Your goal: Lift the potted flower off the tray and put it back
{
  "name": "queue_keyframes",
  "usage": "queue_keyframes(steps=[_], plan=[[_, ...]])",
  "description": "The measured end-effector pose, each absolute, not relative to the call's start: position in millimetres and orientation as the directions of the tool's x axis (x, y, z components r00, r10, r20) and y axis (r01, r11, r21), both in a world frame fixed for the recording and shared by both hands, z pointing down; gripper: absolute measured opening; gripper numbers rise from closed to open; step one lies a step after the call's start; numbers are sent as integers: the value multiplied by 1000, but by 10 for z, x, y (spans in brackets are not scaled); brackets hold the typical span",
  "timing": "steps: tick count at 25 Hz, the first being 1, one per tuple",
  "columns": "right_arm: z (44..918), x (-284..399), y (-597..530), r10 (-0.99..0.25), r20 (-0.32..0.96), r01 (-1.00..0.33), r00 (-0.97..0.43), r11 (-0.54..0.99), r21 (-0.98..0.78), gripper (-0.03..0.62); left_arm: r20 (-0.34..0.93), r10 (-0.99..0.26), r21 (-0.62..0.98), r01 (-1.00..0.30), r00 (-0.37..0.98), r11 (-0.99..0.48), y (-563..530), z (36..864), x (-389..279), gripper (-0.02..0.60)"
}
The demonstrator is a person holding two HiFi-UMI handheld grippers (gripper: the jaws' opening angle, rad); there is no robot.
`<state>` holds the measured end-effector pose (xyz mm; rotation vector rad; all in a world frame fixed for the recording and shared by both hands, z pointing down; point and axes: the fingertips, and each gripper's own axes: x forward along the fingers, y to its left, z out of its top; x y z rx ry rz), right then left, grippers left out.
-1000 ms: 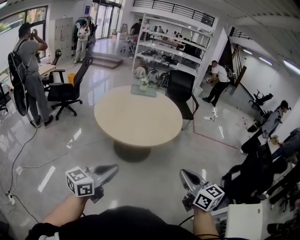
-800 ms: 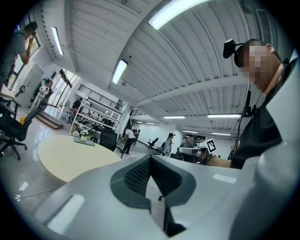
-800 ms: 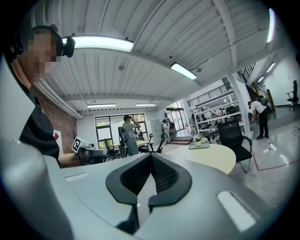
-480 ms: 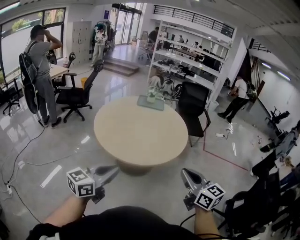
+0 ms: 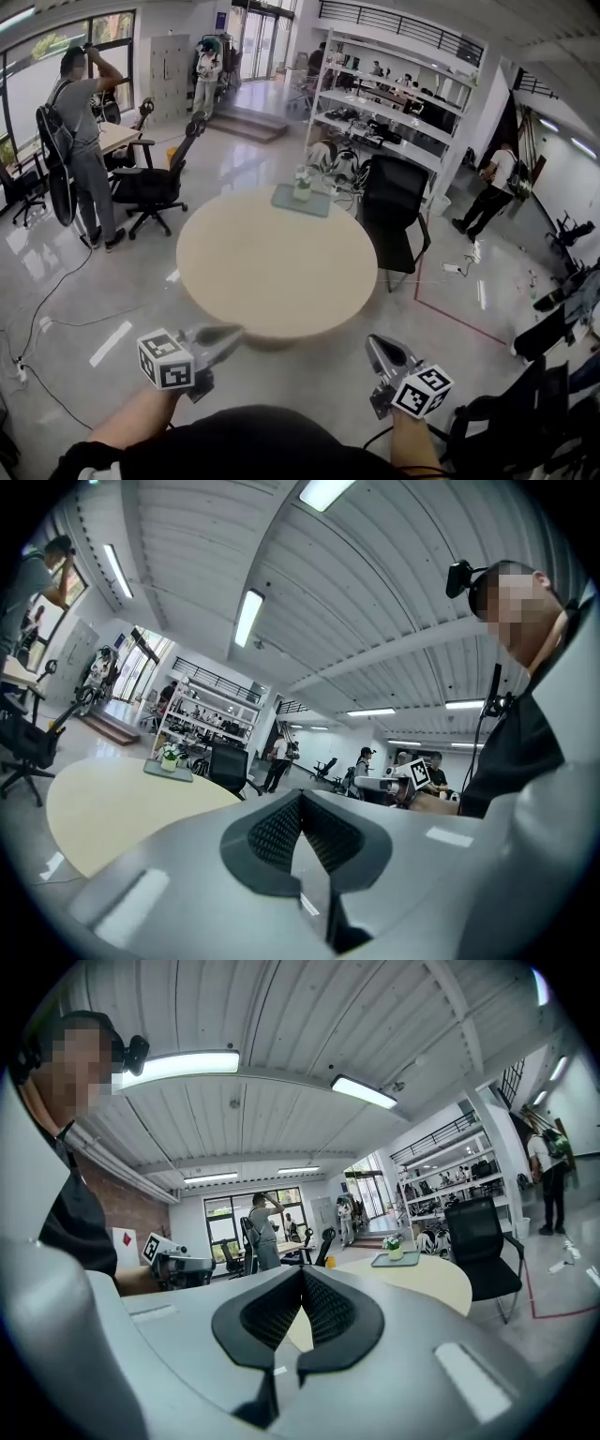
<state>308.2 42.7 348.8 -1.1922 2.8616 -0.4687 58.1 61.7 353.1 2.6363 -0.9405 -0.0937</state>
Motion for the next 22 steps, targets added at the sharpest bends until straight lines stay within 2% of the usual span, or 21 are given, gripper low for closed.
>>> queue_keyframes(steps=[6, 13, 22], plan=[[3599, 3088, 52, -718, 139, -723, -682, 633, -277, 14, 46, -590, 361, -564, 806, -742, 136, 3682, 604, -2], [3502, 2774, -549, -795, 150, -801, -588, 548, -240, 15, 9, -502, 373, -469, 865, -801, -761, 3707, 260, -2], [3419, 1880, -1622, -844, 146, -850, -516, 484, -206, 15, 7, -450, 337, -426, 893, -840, -2056, 3700, -684, -2]])
